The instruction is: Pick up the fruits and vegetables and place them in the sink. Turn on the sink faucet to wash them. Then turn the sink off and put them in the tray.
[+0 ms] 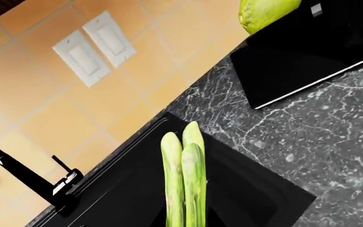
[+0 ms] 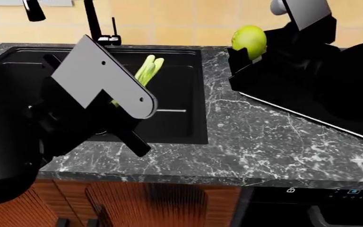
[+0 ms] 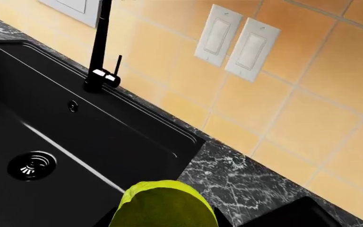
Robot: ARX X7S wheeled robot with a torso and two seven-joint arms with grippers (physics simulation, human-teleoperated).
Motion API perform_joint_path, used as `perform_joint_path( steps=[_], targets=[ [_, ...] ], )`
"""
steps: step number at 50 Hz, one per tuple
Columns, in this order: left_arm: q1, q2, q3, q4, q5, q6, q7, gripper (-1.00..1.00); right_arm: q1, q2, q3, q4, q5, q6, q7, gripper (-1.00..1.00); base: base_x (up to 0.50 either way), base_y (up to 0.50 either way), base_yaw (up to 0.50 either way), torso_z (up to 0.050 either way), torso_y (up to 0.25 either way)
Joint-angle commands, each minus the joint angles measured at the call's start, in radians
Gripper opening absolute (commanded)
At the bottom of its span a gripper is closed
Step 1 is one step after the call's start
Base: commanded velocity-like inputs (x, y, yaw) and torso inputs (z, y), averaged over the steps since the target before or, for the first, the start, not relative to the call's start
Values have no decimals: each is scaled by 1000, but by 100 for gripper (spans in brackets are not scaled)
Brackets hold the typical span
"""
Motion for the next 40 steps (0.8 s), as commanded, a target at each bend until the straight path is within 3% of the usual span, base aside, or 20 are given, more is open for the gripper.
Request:
perform_joint_path(
  steps=[1,10,40],
  targets=[
    [6,6,6,0,18,12,9,-100,2,3,4,-5,-15,-5,-8,-100,19,-500,0,0,0],
    [8,8,11,1,24,16,12,-100,-4,12,9,-8,-14,-12,0,-100,19,-500,0,0,0],
    [9,0,26,7,34,20,18,-100,-2,8,-7,0,-30,-10,2,-100,0,0,-500,0,0]
  ],
)
